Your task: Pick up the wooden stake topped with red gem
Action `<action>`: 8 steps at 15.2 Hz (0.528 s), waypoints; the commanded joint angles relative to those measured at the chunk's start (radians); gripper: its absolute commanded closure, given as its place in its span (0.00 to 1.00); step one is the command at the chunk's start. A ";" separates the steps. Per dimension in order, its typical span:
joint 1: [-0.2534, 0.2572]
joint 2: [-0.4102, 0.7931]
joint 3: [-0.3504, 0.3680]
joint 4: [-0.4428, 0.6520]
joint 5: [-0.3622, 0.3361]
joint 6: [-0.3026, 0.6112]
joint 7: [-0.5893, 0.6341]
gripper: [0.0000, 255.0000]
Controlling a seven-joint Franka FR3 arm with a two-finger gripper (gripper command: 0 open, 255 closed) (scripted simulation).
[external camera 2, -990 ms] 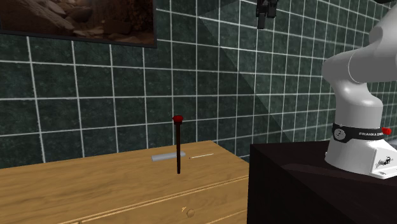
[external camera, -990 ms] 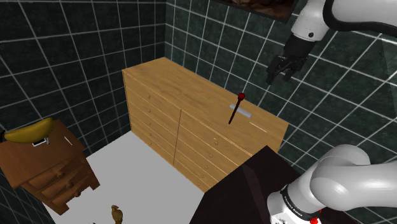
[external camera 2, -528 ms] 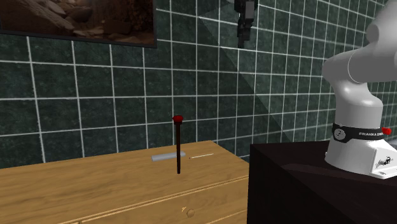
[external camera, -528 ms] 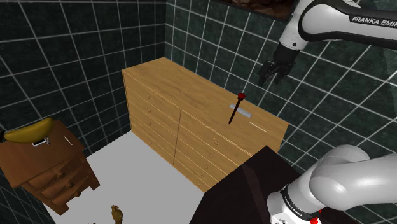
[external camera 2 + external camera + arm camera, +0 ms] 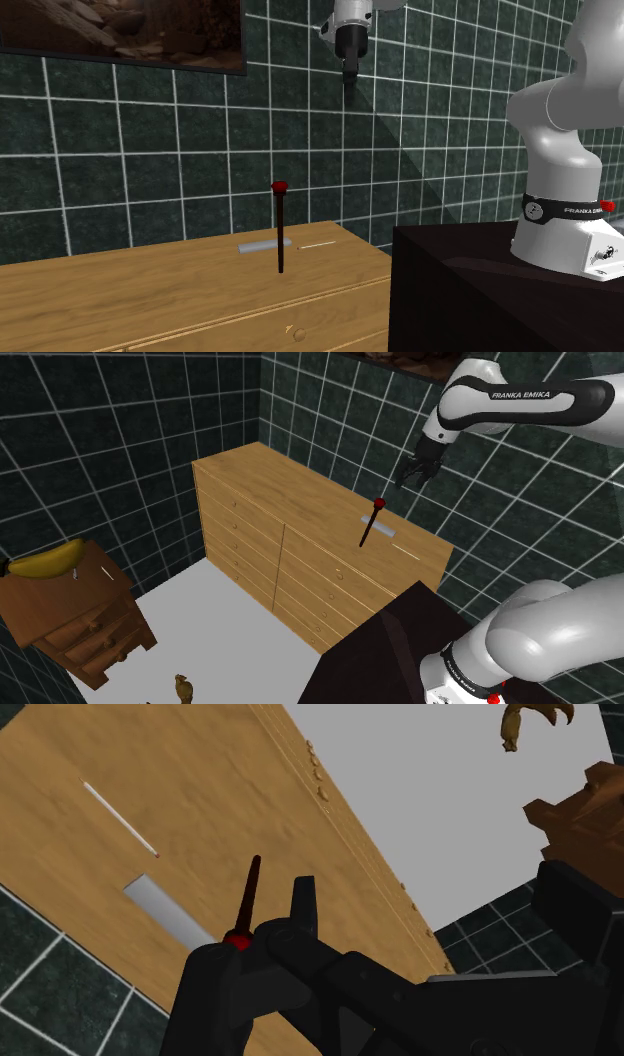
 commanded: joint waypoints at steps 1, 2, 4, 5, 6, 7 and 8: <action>-0.001 0.077 -0.036 0.031 0.023 0.043 -0.042 0.00; -0.002 0.113 -0.052 0.045 0.037 0.062 -0.061 0.00; -0.003 0.186 -0.080 0.077 0.071 0.096 -0.103 0.00; -0.004 0.224 -0.093 0.094 0.091 0.111 -0.124 0.00; -0.007 0.263 -0.105 0.114 0.112 0.125 -0.147 0.00; -0.010 0.302 -0.116 0.134 0.136 0.137 -0.170 0.00; -0.014 0.343 -0.125 0.156 0.160 0.148 -0.194 0.00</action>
